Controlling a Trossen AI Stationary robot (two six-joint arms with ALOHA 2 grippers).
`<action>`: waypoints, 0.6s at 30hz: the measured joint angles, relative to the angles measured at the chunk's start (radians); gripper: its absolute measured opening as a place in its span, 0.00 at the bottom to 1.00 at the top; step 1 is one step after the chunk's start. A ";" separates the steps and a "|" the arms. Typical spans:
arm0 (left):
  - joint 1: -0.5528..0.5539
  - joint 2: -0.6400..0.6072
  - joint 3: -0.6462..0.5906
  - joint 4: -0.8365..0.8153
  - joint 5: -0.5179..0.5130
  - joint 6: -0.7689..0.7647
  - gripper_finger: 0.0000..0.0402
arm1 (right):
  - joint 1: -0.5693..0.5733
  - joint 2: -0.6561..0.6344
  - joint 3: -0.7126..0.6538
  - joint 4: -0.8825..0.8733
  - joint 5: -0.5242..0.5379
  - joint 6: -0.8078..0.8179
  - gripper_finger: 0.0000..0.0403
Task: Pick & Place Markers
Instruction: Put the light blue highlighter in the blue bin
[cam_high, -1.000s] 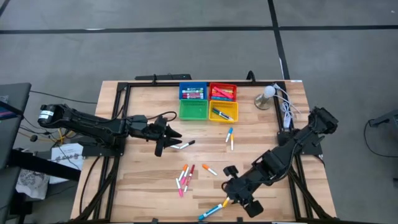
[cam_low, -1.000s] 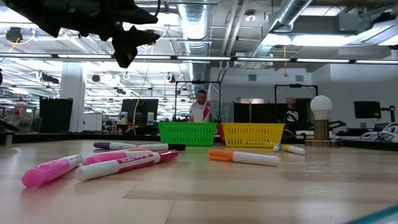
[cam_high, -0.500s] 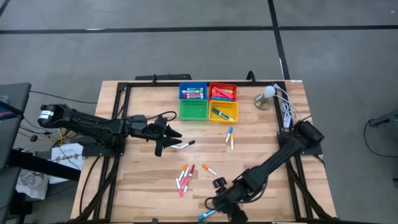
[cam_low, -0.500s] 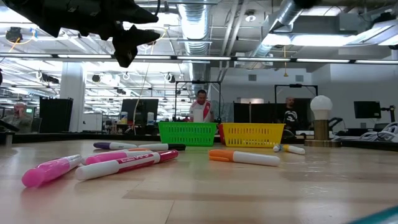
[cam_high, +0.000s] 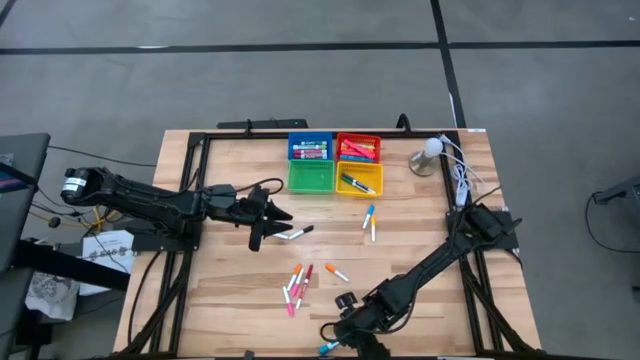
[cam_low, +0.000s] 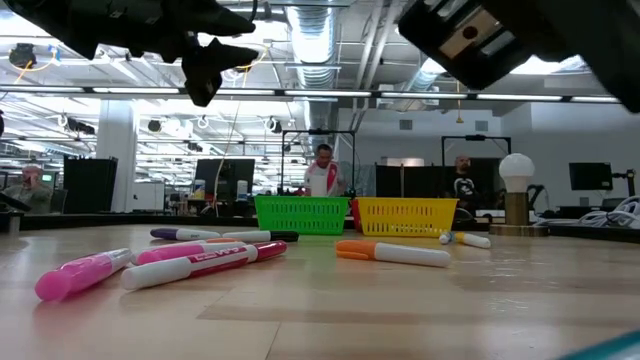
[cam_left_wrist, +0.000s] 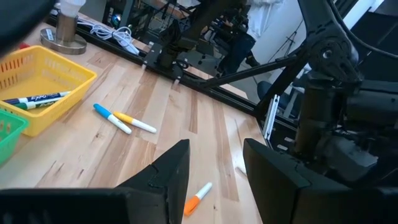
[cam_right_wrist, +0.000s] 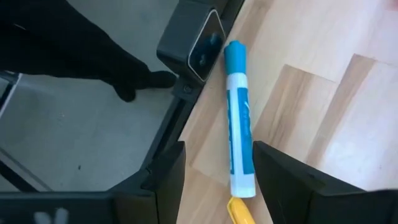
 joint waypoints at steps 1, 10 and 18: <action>0.000 0.000 0.000 0.001 0.000 0.000 0.37 | -0.002 0.000 0.000 0.001 0.000 0.000 0.43; 0.000 0.000 0.000 0.013 0.000 0.000 0.37 | -0.002 0.062 0.000 0.019 -0.004 0.006 0.43; 0.000 0.000 0.000 0.018 0.000 0.003 0.37 | -0.016 0.094 0.001 0.015 0.011 0.000 0.44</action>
